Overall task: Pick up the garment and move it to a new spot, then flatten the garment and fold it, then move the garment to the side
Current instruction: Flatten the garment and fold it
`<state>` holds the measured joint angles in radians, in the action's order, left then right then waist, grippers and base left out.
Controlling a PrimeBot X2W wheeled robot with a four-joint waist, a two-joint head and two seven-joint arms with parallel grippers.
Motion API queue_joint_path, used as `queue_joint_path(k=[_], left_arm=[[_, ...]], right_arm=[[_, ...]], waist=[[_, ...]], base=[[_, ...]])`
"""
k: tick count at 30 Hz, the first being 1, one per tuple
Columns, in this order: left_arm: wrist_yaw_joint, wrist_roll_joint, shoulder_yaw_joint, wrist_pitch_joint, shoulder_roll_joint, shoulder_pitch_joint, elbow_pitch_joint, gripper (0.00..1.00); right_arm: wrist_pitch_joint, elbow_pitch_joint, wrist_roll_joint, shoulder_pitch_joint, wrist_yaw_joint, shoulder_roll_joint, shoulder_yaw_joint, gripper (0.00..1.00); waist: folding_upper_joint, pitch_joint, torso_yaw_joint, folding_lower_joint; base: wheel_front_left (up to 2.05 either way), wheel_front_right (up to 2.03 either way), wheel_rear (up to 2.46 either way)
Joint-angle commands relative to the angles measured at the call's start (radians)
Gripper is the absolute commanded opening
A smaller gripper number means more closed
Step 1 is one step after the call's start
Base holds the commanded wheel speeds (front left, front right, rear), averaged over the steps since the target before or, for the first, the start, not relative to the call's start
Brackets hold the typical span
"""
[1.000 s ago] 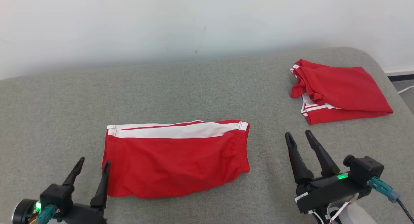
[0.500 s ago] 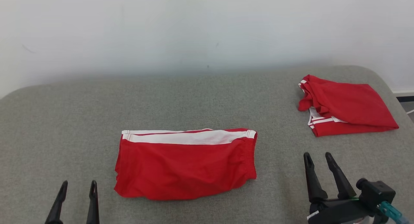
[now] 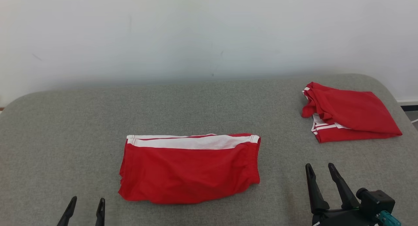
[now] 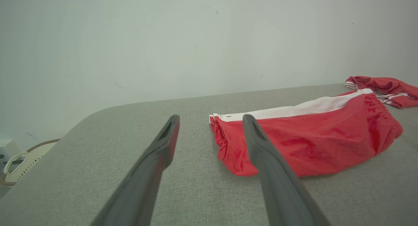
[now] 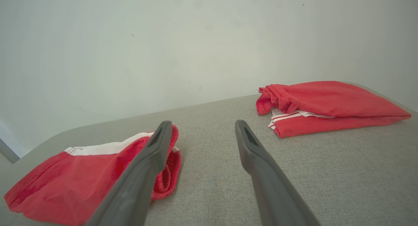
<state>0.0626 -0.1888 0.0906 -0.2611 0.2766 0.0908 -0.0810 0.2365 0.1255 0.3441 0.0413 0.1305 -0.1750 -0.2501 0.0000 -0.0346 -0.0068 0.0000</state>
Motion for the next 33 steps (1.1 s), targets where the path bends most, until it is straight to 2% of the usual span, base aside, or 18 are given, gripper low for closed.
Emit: queue_joint_path(k=[1, 23, 33], left_arm=[[-0.007, 0.008, -0.002, -0.006, -0.004, 0.014, 0.005, 1.0], [-0.05, 0.046, -0.045, -0.006, -0.064, 0.009, 0.036, 1.0], [-0.048, 0.065, -0.074, -0.006, -0.086, 0.012, 0.054, 1.0]], right_arm=[[-0.003, 0.0, -0.005, -0.009, 0.0, 0.0, -0.002, 1.0], [-0.015, 0.006, -0.031, 0.002, 0.0, 0.009, -0.001, 1.0], [-0.024, 0.021, -0.037, 0.024, 0.0, -0.002, -0.01, 1.0]], waist=[[0.0, -0.001, -0.001, 0.0], [0.0, -0.006, -0.019, 0.0], [0.0, -0.012, -0.026, 0.0]], base=[[0.0, 0.0, 0.0], [0.0, 0.0, 0.0], [0.0, 0.0, 0.0]])
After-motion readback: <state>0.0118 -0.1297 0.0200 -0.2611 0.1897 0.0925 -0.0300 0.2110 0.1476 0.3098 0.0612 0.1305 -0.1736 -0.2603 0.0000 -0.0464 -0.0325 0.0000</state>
